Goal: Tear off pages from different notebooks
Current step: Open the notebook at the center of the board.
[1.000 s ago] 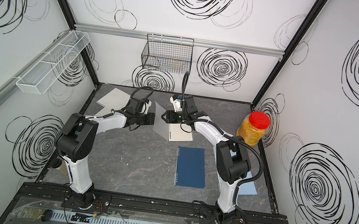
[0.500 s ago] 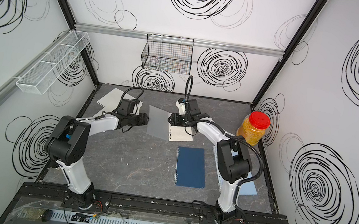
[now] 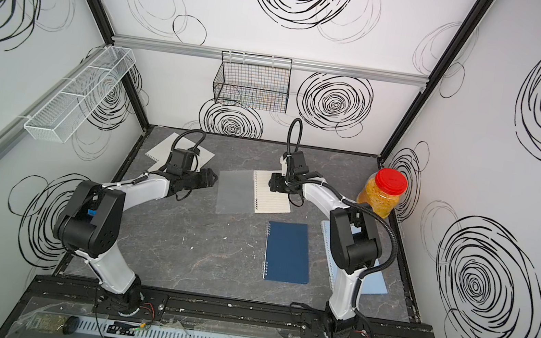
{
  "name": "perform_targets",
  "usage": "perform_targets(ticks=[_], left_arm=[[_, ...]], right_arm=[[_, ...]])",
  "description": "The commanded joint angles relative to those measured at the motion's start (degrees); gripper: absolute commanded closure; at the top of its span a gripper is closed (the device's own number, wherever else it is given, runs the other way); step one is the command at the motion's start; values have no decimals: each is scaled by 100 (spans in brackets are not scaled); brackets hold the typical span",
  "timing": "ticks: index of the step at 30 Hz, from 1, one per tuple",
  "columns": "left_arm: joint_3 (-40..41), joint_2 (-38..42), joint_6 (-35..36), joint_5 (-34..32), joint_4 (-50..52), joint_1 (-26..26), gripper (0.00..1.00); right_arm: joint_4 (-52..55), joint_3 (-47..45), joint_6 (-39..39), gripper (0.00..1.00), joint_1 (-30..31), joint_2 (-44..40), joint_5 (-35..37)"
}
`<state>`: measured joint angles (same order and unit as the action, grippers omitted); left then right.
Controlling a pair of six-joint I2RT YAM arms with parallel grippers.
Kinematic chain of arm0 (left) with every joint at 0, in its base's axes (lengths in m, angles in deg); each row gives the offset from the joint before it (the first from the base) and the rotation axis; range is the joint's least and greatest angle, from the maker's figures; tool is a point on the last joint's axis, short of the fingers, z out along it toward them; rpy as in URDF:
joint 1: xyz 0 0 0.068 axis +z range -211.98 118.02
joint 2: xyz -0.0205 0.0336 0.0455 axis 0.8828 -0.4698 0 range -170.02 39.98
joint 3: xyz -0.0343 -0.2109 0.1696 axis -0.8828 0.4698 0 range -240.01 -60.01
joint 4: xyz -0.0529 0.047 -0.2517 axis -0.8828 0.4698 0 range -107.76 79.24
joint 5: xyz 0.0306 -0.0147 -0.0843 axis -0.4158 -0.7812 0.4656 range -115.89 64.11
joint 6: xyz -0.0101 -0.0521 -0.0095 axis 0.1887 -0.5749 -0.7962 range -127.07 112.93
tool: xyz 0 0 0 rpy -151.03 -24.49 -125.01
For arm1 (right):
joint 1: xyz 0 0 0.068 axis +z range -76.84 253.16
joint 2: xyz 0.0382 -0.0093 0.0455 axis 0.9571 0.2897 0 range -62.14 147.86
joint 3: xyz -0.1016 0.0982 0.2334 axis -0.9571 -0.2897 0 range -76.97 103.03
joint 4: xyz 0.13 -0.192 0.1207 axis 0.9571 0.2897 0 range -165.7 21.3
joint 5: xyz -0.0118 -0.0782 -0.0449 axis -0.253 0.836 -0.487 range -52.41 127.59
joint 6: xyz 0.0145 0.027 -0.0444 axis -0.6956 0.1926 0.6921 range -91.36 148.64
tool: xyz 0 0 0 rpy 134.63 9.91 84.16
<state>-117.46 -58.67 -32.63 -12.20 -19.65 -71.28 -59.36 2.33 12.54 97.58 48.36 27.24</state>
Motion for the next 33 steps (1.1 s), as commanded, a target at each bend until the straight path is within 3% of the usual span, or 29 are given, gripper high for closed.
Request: perform_targets(ticks=[1,22,33], left_arm=[[24,187,14,-86,-165,42,41],[-99,132,7,-4,-92,-10,34],[-390,-286,93,132,20,-367,33]], right_arm=[[169,-82,-78,42,-117,218,156],[373,70,-55,41,-394,697,-147],[198,-158,-143,41,-430,641,-454]])
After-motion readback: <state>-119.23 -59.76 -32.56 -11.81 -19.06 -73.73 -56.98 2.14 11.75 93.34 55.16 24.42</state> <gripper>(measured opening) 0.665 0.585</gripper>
